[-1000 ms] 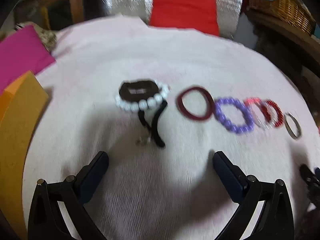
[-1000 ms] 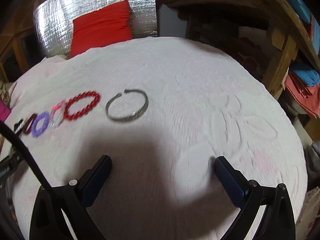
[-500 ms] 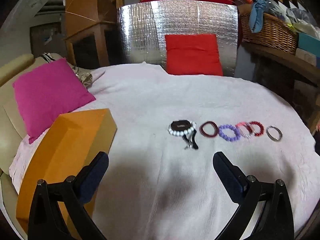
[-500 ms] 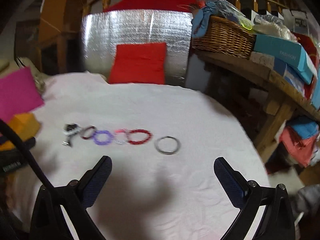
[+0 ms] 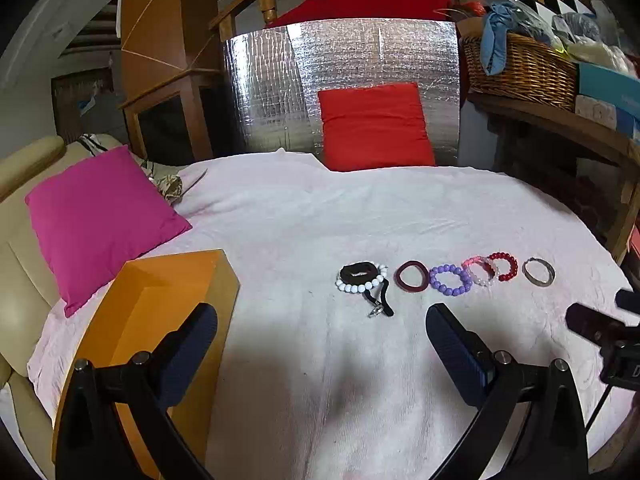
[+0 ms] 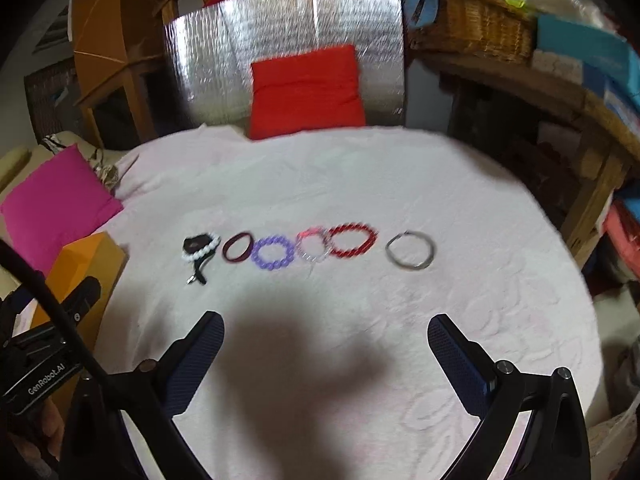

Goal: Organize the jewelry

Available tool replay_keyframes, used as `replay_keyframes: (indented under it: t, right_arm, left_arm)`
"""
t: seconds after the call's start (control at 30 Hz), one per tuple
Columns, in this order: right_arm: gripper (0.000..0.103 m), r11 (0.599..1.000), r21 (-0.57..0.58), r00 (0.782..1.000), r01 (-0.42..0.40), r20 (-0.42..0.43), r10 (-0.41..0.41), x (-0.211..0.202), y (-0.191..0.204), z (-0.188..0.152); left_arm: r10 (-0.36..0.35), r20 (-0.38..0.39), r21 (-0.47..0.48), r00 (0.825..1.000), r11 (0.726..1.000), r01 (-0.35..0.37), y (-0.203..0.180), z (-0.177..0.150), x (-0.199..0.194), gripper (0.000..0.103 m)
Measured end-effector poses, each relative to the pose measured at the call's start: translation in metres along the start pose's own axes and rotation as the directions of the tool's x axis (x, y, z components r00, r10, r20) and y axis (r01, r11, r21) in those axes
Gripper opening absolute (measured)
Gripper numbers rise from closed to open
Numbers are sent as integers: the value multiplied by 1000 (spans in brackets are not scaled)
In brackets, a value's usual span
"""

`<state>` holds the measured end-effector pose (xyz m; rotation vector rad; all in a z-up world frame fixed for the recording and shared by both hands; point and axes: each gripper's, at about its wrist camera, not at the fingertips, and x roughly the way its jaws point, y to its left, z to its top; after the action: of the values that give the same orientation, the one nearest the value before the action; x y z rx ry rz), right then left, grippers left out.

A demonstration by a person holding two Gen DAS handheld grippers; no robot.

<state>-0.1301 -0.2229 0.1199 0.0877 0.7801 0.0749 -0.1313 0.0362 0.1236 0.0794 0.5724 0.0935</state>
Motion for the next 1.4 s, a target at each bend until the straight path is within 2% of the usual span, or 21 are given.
replay_keyframes:
  t: [0.27, 0.5, 1.4]
  right_arm:
    - [103, 999, 34, 1000, 4, -10, -4, 3, -2, 3]
    - [103, 997, 83, 999, -10, -31, 13, 6, -11, 3]
    - [103, 995, 98, 1000, -3, -29, 6, 3, -18, 5]
  left_arm:
    - [-2, -16, -24, 1000, 1000, 2, -4, -1, 9, 103]
    - [-4, -23, -6, 1000, 1000, 3, -12, -3, 11, 103]
    - [0, -36, 11, 999, 1000, 0, -21, 0, 15, 103]
